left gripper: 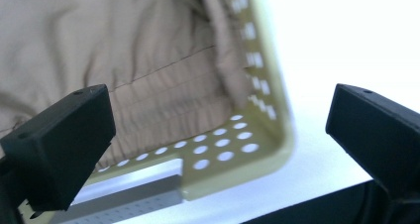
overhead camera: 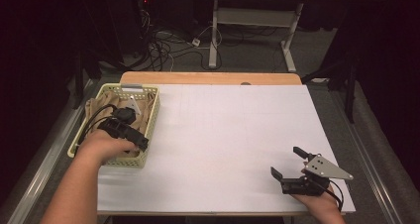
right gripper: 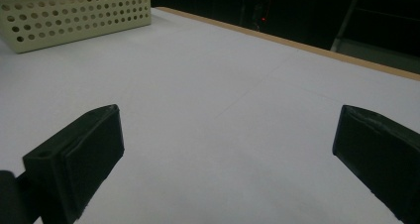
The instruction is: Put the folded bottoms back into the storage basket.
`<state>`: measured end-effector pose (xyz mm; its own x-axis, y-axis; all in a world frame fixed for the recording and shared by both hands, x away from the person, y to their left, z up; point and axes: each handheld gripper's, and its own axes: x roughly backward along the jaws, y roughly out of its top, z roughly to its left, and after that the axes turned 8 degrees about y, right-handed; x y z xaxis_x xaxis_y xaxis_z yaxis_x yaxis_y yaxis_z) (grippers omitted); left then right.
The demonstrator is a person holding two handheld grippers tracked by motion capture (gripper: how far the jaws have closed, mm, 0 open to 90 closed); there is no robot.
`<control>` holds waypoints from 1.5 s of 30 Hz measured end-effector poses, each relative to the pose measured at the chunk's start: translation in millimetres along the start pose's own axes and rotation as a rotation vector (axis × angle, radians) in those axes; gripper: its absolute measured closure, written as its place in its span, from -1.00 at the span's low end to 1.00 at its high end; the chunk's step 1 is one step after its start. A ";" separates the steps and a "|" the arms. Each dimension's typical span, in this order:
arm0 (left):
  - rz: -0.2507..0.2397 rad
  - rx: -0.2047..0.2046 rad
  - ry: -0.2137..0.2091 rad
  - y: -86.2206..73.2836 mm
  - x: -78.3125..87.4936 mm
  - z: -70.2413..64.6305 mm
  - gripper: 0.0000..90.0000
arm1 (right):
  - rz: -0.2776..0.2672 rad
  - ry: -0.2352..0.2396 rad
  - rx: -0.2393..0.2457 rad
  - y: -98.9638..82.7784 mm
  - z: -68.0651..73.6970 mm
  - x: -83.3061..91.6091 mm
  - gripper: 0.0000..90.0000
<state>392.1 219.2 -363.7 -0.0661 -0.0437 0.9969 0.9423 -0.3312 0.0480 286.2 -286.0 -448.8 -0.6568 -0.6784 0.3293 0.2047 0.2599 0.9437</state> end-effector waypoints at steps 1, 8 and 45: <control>-0.001 -0.010 0.000 0.8 1.8 -3.3 -1.00 | 0.000 -0.001 -0.002 -0.2 -0.2 0.1 -0.99; -0.011 -0.036 -0.001 6.5 12.3 -20.8 -1.00 | -0.002 -0.018 -0.014 -1.3 -2.9 1.0 -1.00; -0.098 -0.286 -0.075 35.0 -31.3 -126.7 -1.00 | 0.001 -0.017 -0.001 -2.8 -1.1 1.1 -1.00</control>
<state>385.6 89.6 -401.2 -0.1176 0.0682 0.9907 0.8015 -0.5824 0.1352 285.7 -288.2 -451.1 -0.6689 -0.6661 0.3300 0.2065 0.2600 0.9433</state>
